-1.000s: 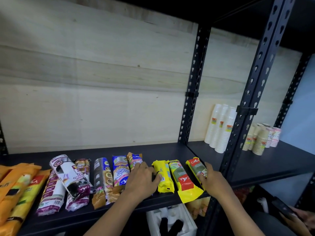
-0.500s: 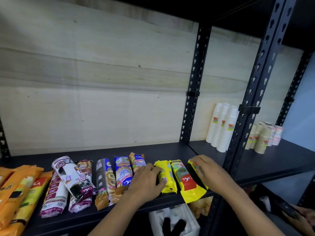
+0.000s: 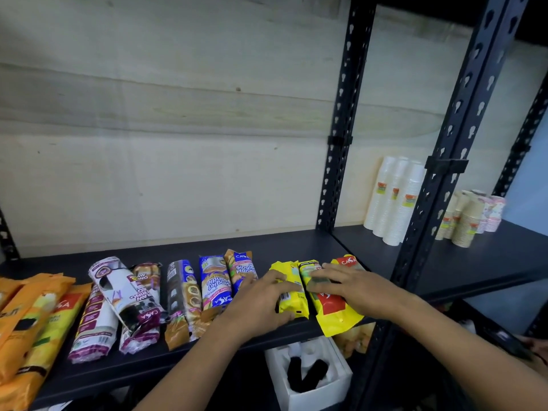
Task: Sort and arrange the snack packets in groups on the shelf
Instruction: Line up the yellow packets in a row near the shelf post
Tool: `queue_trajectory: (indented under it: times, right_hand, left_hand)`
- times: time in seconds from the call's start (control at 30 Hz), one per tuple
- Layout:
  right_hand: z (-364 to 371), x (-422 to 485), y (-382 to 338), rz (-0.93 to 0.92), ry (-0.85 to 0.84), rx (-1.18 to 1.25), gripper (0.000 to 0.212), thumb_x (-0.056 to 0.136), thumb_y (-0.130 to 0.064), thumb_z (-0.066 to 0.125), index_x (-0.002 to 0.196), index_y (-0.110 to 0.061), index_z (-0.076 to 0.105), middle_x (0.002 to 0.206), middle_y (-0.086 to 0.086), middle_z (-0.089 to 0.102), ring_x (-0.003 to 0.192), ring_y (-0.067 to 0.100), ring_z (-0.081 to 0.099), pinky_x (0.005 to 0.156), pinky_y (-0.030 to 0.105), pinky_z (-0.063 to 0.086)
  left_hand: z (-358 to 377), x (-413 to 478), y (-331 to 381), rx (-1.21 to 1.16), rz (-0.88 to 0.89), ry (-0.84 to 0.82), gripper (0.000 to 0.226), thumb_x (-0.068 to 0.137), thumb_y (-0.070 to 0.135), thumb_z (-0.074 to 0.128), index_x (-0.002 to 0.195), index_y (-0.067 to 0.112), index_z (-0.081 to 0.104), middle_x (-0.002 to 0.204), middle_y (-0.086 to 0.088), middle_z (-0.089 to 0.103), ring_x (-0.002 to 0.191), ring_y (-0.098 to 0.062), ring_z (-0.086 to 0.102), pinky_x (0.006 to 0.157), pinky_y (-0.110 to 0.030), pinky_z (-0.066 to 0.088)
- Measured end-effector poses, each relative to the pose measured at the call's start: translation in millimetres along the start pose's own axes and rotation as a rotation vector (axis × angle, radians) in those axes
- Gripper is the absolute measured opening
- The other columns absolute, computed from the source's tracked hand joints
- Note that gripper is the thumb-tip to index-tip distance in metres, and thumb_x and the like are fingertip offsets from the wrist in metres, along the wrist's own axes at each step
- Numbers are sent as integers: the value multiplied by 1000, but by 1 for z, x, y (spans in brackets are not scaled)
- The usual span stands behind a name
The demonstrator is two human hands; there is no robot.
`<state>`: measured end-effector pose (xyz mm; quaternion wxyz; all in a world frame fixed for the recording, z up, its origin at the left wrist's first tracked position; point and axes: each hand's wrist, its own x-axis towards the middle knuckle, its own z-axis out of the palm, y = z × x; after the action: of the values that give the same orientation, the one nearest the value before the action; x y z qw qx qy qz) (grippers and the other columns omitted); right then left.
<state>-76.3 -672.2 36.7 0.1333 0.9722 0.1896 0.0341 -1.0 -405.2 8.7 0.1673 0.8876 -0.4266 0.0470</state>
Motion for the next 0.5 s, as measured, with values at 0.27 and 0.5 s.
queue_trajectory:
  times: [0.27,0.5]
  right_hand:
    - [1,2,2,-65,43,-33,84,91,-4,62,144,-57,23,160,-15,17,141,18,33,93,36,47]
    - [-10,-1,5,60,162,287,75,93,-3,52,151,-41,22,161,-23,19,147,-1,17,115,26,30]
  left_hand:
    - [6,3,1,0,-41,69,54,80,53,68,131,48,49,134,15,45,119,-13,50,114,-41,27]
    - [10,4,-4,-63,-58,104,53,80,50,71,129,43,52,132,11,52,116,-18,52,104,-35,38]
